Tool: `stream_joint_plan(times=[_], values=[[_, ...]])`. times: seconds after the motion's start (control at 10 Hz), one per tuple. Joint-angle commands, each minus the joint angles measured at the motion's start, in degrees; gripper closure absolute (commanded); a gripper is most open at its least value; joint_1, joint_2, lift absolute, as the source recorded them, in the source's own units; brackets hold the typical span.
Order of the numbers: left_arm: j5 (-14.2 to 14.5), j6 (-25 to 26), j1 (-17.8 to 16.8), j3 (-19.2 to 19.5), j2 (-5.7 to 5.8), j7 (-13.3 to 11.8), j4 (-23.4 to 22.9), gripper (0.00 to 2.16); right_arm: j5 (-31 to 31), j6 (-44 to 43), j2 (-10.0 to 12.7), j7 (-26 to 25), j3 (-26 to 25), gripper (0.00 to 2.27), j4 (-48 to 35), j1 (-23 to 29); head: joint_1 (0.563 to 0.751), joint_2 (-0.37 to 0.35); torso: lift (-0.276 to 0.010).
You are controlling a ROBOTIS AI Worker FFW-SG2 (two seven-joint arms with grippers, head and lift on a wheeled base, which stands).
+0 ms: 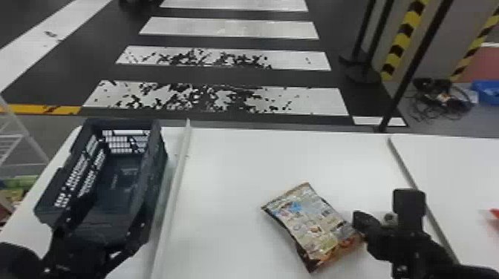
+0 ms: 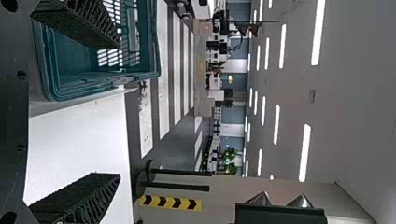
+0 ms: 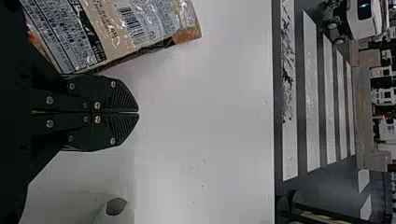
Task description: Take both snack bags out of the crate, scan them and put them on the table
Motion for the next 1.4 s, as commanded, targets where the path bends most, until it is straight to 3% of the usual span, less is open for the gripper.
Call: stream_joint_plan(times=[0.0, 0.5, 1.3], values=[[0.01, 0.0, -0.34, -0.17, 0.0, 0.02, 0.29, 0.0, 0.24, 1.45, 0.04, -0.16, 0.06, 2.26, -2.56, 1.74, 0.695, -0.011, -0.092], [0.45, 0.0, -0.43, -0.25, 0.18, 0.02, 0.9, 0.0, 0.77, 6.37, 0.13, -0.34, -0.2, 2.25, -8.72, 6.4, 0.695, -0.027, -0.092], [0.45, 0.0, -0.52, -0.69, 0.18, 0.02, 0.99, 0.0, -3.01, 13.93, 0.57, 2.91, 1.12, 2.26, -17.33, 12.02, 0.695, 0.029, -0.092]])
